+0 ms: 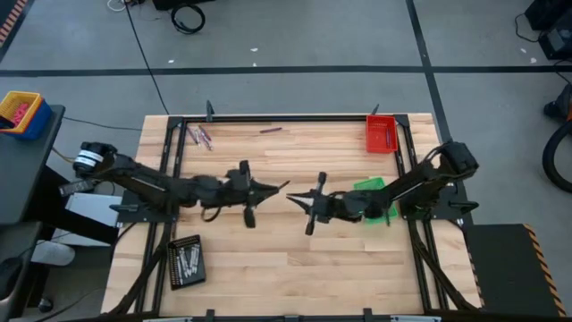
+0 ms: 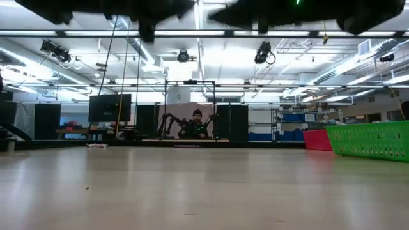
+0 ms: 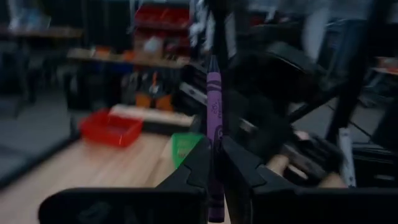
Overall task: Sort crayons
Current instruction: Put the purple crayon into the red bin
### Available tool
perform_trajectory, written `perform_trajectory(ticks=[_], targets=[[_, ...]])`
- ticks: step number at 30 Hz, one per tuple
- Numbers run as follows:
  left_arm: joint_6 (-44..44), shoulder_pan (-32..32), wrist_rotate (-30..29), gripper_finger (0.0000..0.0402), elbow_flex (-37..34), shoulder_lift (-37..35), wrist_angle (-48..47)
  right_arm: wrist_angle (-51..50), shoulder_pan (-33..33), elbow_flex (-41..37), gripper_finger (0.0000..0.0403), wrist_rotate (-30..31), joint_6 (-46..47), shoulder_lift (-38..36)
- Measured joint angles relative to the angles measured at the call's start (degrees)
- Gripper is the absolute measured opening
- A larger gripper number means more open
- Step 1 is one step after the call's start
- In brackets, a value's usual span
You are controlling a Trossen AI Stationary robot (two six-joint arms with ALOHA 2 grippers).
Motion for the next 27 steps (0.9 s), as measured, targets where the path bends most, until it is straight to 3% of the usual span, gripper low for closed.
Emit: perform_trajectory(ticks=[3,6,11,13,18,27], targets=[[5.5,-3.7,-0.3,0.0029,0.0,-3.7,1.0,4.6,1.1,0.1,0.007,0.8,-2.1,-3.9],[10.2,-7.0,0.3,0.0029,0.0,-5.9,0.7,7.5,0.2,2.0,0.0108,-2.5,0.9,-6.6],[15.0,-10.0,1.0,0.0029,0.0,-5.8,2.6,6.9,-2.2,5.8,0.0148,-19.5,6.4,-4.2],[14.9,-9.7,0.7,0.0029,0.0,-5.9,2.8,7.2,-2.3,7.1,0.0153,-22.9,5.5,-1.1],[14.8,-9.9,0.5,0.0029,0.0,-5.8,2.7,12.4,-2.0,10.2,0.0154,-18.3,2.3,4.7],[14.7,-9.7,0.3,0.0029,0.0,-5.8,2.8,12.5,-1.9,14.4,0.0153,-21.6,4.8,6.6]])
